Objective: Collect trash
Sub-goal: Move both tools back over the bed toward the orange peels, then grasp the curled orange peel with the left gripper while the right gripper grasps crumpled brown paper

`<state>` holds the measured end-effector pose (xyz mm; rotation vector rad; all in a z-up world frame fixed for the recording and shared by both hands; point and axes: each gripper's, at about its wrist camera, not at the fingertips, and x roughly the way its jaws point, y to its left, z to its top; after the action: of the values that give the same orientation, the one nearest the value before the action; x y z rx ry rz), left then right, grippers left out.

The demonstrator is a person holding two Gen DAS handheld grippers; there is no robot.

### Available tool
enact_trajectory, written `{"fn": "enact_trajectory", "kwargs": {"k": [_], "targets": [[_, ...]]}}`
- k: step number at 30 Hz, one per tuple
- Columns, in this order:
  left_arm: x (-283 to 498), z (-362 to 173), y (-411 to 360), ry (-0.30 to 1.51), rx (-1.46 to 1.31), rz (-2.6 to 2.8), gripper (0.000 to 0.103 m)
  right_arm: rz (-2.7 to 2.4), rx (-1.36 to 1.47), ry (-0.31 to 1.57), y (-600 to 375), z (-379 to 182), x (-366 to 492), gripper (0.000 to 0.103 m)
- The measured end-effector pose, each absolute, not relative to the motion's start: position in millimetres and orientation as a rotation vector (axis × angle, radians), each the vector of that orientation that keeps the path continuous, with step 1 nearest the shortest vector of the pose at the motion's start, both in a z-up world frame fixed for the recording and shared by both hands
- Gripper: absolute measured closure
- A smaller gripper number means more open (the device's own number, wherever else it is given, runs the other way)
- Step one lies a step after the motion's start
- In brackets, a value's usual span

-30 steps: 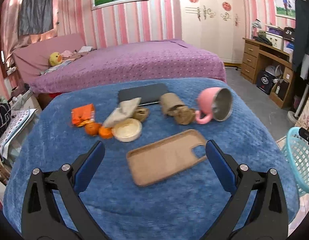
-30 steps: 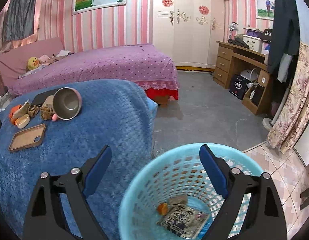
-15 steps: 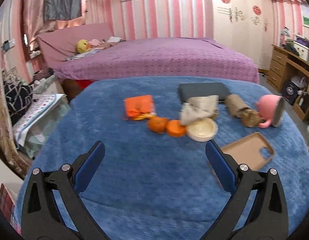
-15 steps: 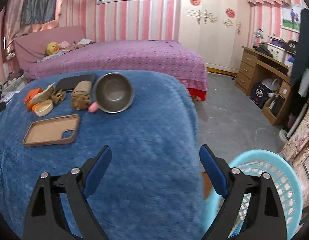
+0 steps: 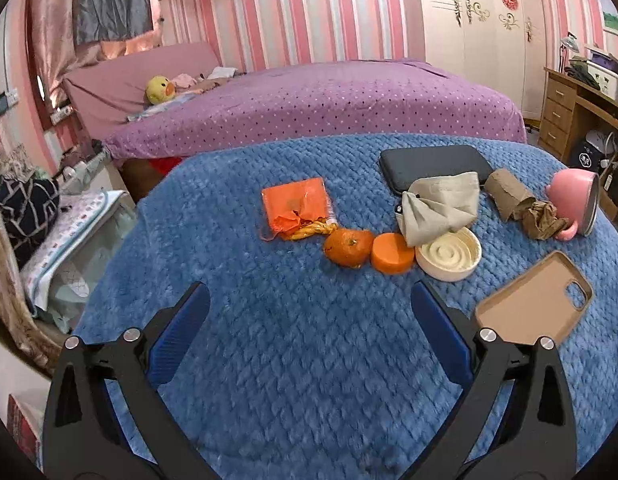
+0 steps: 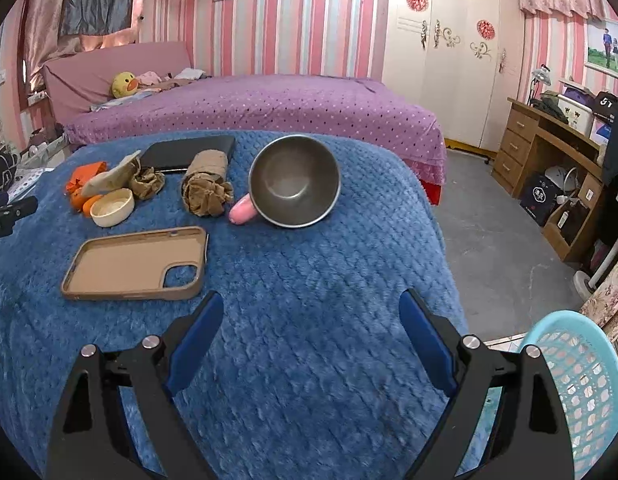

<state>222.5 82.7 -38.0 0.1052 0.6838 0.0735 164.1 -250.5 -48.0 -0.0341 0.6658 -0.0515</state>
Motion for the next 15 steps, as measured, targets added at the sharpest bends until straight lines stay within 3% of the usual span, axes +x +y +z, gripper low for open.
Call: {"fn": "enact_trajectory", "kwargs": {"k": [8, 13, 15], "targets": [[260, -56, 95, 0.740, 0.015, 0.073, 0.006, -0.015, -0.077, 0.671, -222, -42, 201, 0.015], [278, -69, 98, 0.799, -0.013, 0.042, 0.027, 0.008, -0.087, 0.684, -211, -46, 215, 0.015], [281, -71, 95, 0.805, -0.005, 0.039, 0.027, 0.012, -0.088, 0.689, -209, -48, 219, 0.015]]}}
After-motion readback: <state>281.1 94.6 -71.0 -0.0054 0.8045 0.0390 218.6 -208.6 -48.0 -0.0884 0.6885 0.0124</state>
